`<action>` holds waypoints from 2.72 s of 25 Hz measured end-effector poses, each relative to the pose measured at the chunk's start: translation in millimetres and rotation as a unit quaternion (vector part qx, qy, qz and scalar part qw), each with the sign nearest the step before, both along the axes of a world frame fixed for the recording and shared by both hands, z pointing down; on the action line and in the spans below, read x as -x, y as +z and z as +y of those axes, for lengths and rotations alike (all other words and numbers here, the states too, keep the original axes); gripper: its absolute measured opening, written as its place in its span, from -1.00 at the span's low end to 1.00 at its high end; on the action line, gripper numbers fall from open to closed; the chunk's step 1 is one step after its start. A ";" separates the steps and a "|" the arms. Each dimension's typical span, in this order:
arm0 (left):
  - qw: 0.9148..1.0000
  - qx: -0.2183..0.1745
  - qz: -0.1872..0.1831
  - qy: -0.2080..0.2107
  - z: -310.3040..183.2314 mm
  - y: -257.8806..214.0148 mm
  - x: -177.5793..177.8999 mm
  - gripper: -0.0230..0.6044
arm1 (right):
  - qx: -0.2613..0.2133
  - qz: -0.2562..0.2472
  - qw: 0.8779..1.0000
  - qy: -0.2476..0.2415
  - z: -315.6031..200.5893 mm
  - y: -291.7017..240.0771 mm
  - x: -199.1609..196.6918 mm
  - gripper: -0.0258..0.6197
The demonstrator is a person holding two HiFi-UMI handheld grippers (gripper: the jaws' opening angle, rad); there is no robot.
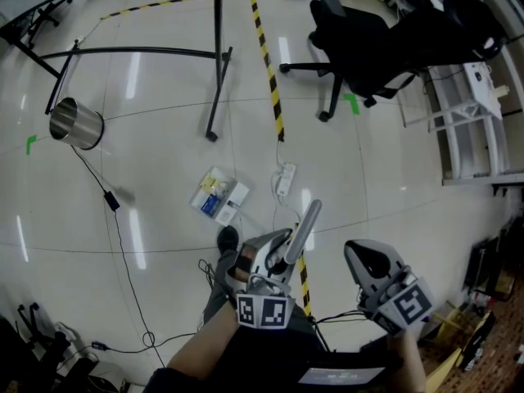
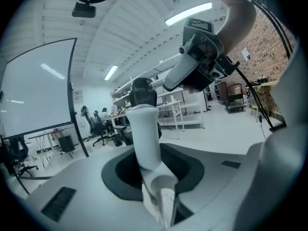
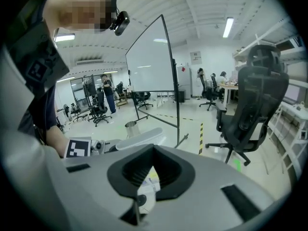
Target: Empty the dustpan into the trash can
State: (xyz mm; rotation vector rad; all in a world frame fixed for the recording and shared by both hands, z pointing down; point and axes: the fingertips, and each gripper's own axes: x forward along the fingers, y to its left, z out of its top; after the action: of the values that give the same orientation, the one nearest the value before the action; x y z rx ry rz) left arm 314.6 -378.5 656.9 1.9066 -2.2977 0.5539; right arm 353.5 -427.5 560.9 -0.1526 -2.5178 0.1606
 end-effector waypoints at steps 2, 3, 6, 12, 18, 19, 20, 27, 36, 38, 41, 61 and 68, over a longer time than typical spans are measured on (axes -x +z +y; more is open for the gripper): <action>1.000 0.006 0.016 -0.006 4.7 -2.5 7.3 -0.64 | 0.001 -0.003 1.000 0.001 -0.3 -0.7 -1.5 -0.88; 1.000 0.011 0.021 -0.007 7.3 -3.9 11.3 -0.65 | 0.002 -0.006 1.000 0.001 0.3 -2.0 -0.9 -0.88; 0.999 0.031 0.032 -0.007 17.8 -7.2 24.3 -0.69 | 0.003 -0.020 1.000 -0.002 5.3 -8.6 6.0 -0.88; 0.997 0.054 0.054 -0.018 33.8 -14.7 50.1 -0.71 | 0.011 -0.061 0.998 -0.027 21.0 -27.1 30.3 -0.88; 0.995 0.046 0.078 -0.042 30.4 -27.9 74.2 -0.72 | 0.016 -0.085 0.996 -0.037 21.1 -35.4 48.0 -0.88; 0.995 0.045 0.080 -0.043 29.8 -28.1 77.1 -0.71 | 0.016 -0.084 0.996 -0.040 21.7 -34.2 49.0 -0.88; 0.995 0.044 0.082 -0.044 29.5 -27.6 79.6 -0.72 | 0.017 -0.082 0.996 -0.044 23.0 -32.4 49.8 -0.88; 0.995 0.032 0.083 -0.051 27.0 -36.8 95.3 -0.72 | 0.011 -0.075 0.995 -0.062 26.1 -20.4 55.6 -0.88; 0.994 0.021 0.089 -0.065 31.8 -46.4 113.9 -0.72 | 0.010 -0.091 0.994 -0.067 31.3 -23.4 63.2 -0.88; 0.993 0.016 0.091 -0.070 33.3 -55.9 118.3 -0.72 | 0.012 -0.097 0.993 -0.066 31.6 -29.8 63.9 -0.88; 0.993 0.008 0.092 -0.073 32.7 -79.4 124.9 -0.72 | 0.013 -0.106 0.992 -0.063 29.8 -43.8 67.3 -0.88; 0.998 -0.014 0.012 -0.067 49.6 -268.2 110.6 -0.72 | 0.006 -0.215 0.972 -0.096 33.7 -159.1 63.9 -0.88; 0.994 -0.030 0.017 -0.101 71.0 -289.5 123.6 -0.72 | 0.001 -0.226 0.964 -0.139 57.4 -176.0 79.0 -0.88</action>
State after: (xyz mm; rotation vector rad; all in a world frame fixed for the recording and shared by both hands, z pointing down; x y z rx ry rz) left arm 191.0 -307.4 367.4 1.6653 -2.4742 0.4299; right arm 274.4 -370.1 384.9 -0.6002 -2.9098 0.0125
